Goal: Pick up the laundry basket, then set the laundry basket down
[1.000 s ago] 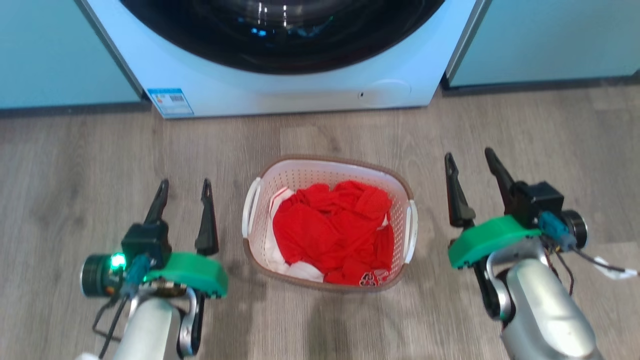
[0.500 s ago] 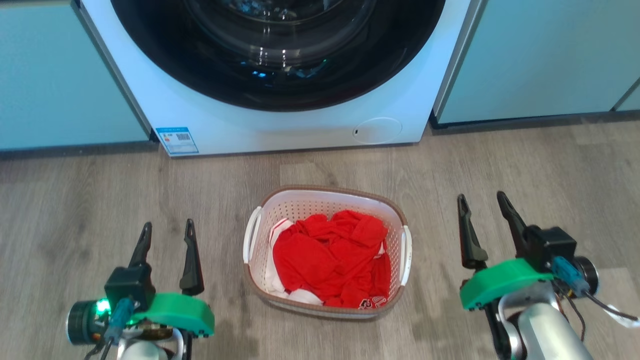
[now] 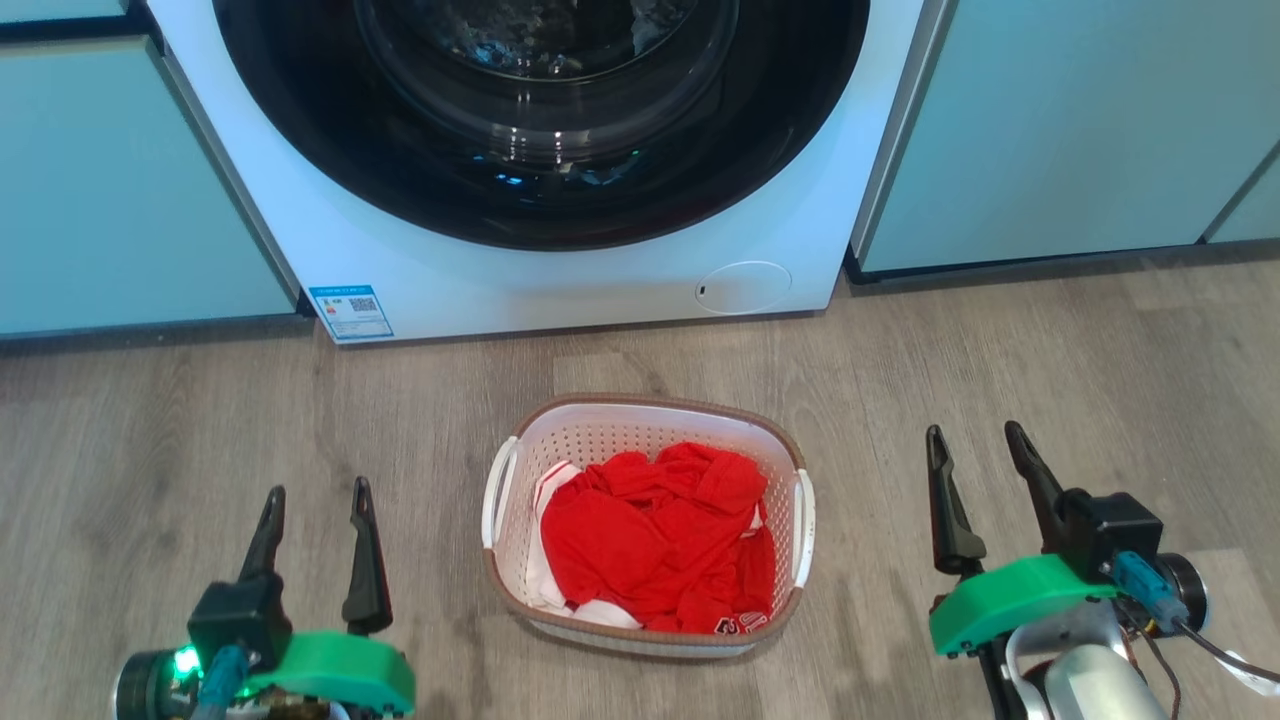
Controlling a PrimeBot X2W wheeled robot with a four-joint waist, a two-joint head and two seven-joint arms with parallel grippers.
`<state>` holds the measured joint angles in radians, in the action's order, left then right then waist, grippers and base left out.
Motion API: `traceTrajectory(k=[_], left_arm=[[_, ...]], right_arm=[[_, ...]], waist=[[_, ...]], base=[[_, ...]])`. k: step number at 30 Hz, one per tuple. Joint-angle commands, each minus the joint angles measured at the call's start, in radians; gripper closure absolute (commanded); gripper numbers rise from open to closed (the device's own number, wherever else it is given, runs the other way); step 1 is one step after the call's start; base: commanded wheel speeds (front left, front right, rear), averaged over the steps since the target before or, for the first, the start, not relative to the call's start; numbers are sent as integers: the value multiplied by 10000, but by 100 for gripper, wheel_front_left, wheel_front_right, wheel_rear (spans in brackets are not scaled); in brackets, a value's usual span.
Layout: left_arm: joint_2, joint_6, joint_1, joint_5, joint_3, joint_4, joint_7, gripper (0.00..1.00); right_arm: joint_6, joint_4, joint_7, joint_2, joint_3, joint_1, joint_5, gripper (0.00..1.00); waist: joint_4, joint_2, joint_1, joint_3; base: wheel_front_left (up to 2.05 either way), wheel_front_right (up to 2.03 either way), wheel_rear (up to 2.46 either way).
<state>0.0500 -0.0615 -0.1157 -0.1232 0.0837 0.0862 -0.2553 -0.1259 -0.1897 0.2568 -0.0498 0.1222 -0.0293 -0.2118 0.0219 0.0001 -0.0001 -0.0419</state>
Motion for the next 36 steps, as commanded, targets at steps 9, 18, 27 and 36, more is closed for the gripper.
traceTrajectory(k=[9,18,27,36], left_arm=[[4,-74,63,-13,-387,-612,-65,0],[4,-148,-107,204,-400,-535,-65,0],[3,-101,-151,307,-409,-450,-65,0],[3,-94,-149,371,-406,-420,-65,0]], right_arm=[[-48,434,49,-5,81,-15,170,0],[-48,446,49,-5,123,82,115,0],[-48,473,49,-5,113,121,150,0],[-48,522,49,-5,93,115,198,0]], waist=[[-70,-1,1,240],[-100,-1,1,405],[-98,-1,1,390],[-97,-1,1,316]], base=[[0,0,0],[0,0,0],[0,0,0],[0,0,0]])
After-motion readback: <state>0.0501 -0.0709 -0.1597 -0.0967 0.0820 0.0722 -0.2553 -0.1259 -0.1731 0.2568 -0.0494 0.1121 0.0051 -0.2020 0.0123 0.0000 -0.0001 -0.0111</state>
